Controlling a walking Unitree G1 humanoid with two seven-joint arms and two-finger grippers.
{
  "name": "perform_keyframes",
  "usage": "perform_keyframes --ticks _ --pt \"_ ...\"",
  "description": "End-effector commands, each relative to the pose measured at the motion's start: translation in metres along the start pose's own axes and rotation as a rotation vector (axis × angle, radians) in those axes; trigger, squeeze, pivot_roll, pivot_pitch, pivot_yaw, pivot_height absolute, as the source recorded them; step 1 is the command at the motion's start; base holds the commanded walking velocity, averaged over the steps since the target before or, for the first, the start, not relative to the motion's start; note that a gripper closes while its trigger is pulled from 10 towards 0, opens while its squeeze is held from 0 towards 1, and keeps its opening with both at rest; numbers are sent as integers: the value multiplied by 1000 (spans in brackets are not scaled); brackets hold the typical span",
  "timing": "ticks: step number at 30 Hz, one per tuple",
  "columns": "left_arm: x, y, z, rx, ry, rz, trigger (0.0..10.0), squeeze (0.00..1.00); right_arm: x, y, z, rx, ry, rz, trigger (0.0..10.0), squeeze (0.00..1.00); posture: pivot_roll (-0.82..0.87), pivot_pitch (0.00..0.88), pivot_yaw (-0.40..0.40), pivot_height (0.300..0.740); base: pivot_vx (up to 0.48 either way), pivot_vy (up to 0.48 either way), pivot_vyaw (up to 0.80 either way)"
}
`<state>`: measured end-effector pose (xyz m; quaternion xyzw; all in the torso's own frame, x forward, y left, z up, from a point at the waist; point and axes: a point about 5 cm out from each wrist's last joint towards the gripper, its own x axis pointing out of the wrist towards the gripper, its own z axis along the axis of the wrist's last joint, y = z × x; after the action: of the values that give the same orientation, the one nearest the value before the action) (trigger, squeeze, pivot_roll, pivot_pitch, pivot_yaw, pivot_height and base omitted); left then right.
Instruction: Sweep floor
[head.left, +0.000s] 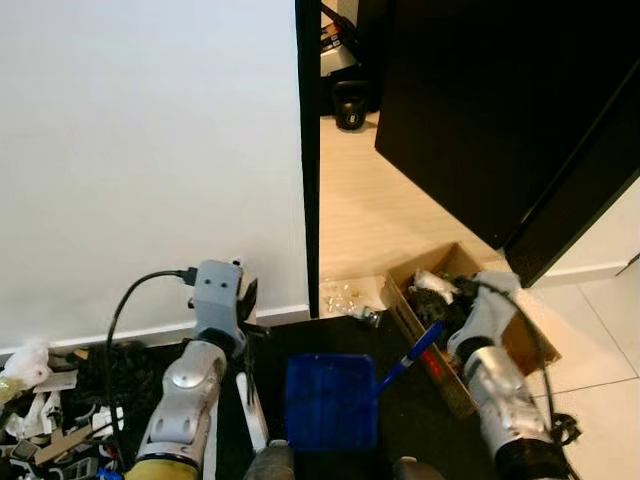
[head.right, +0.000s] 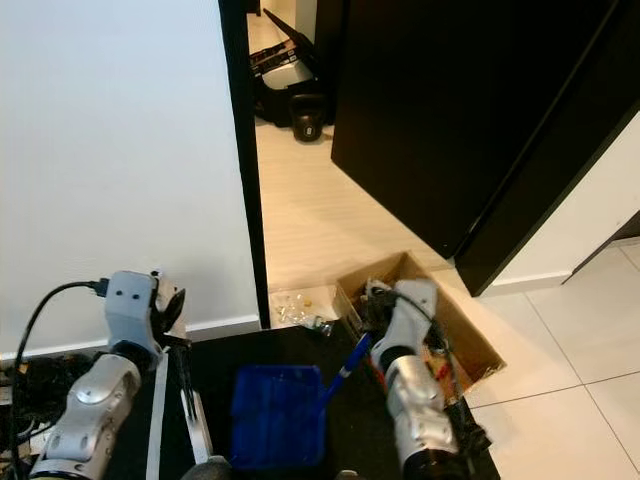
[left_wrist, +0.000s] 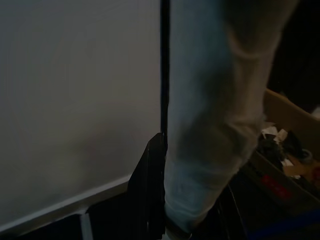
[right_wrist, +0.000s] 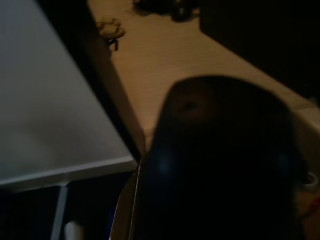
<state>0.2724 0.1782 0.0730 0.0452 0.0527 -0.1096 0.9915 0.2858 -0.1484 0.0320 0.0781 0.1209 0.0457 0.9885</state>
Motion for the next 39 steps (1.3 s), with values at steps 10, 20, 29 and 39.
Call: perform_keyframes --ticks 10,20,29,39 --pt "-10 4 -4 40 -35 39 10000 0 -10 -8 -11 -53 1 -20 10000 0 122 11 -1 740 0 0 0" --pt "-3 5 9 48 -74 30 10000 0 1 -14 24 -135 -145 -24 10000 0 123 12 -1 740 0 0 0" --pt "-3 5 6 54 -38 13 10000 0 4 -17 23 -173 -101 -8 10000 0 135 25 -4 740 0 0 0" --pt "2 10 11 16 -37 50 10000 0 7 -22 26 -55 -113 -55 10000 0 135 32 8 740 0 0 0"
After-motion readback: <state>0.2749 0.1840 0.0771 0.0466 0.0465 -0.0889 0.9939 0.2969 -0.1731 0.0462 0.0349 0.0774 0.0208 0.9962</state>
